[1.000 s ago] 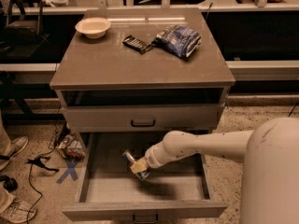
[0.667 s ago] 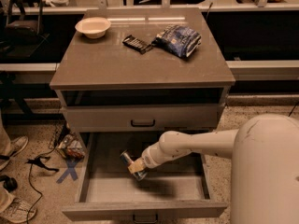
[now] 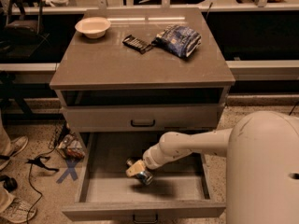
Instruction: Place redbull can into top drawer
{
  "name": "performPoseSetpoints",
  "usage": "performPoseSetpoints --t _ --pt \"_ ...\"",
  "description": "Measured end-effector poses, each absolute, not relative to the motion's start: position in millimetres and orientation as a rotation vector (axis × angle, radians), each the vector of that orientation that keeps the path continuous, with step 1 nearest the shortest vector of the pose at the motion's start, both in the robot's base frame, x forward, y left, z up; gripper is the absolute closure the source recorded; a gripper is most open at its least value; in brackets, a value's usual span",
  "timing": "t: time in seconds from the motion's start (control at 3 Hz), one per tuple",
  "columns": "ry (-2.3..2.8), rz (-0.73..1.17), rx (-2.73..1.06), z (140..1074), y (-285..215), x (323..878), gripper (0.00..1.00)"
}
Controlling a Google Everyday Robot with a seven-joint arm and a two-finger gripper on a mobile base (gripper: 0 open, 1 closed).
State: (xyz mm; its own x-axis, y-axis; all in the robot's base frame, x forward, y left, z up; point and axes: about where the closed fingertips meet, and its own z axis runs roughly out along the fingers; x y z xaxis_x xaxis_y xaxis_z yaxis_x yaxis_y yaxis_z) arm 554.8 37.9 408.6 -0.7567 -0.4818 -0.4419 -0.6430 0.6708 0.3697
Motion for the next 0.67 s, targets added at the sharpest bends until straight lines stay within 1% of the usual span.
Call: performPoseSetpoints --t 0.33,0.67 --pt "2.619 0.673 -0.876 413.4 3.4 551.0 0.0" --pt "2.67 0.547 -0.834 439.5 -76.8 543.0 0.0"
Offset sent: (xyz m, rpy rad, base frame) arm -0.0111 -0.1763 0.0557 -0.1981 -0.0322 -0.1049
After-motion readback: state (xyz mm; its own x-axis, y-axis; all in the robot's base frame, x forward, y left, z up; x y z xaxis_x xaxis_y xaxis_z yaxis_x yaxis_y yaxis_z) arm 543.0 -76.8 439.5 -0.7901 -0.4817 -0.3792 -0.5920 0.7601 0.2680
